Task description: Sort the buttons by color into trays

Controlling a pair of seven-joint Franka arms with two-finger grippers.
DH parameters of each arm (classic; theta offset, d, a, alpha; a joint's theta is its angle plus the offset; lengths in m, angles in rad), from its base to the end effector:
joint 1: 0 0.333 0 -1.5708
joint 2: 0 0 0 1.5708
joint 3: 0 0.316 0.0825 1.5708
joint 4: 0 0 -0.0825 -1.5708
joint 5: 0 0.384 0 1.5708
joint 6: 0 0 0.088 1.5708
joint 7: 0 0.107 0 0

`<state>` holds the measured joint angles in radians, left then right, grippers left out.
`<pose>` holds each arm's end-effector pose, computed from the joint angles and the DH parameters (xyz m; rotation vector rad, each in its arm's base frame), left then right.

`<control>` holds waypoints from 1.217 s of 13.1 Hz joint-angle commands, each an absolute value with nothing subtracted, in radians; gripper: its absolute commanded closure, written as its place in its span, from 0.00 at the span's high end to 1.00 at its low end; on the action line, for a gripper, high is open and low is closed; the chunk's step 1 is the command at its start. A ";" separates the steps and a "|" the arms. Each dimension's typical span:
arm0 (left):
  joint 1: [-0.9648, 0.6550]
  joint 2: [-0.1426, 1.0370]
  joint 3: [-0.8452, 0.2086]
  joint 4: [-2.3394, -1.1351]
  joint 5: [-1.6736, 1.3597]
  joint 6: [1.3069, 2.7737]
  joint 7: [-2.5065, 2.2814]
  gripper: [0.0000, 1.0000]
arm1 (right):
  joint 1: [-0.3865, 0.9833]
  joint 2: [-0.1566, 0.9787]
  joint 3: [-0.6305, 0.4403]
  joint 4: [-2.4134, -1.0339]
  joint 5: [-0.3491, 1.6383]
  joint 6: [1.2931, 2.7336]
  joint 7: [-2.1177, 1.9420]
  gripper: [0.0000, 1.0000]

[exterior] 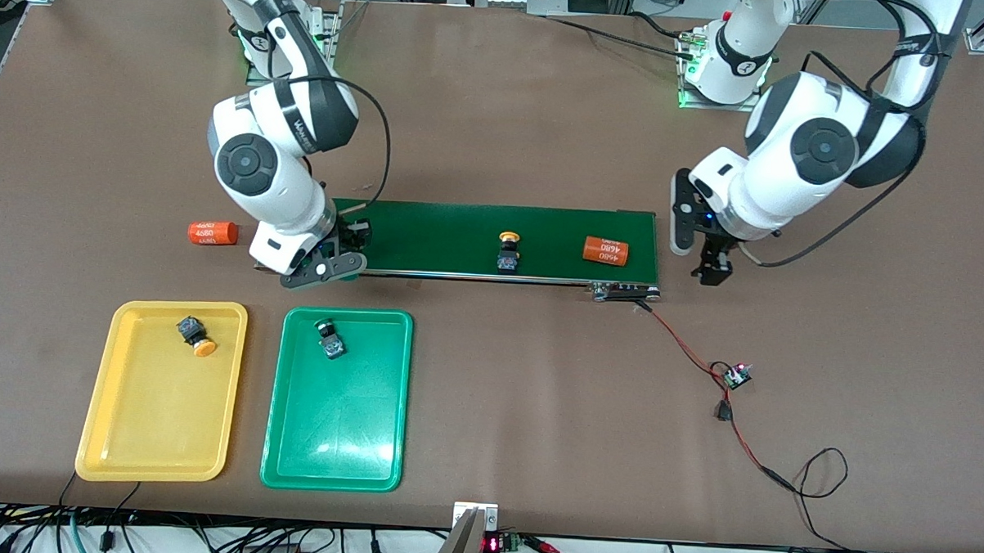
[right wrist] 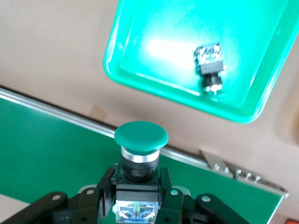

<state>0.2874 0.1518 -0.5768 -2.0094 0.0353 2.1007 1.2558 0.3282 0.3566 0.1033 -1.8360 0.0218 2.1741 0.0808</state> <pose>0.5532 -0.1549 0.3892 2.1889 -2.1650 -0.0106 0.5771 0.2620 0.3362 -3.0508 -0.5112 0.0463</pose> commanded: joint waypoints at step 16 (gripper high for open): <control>0.350 0.141 -0.401 -1.789 -0.092 1.932 0.217 1.00 | 0.344 0.707 0.077 -1.689 -0.120 2.741 0.025 0.42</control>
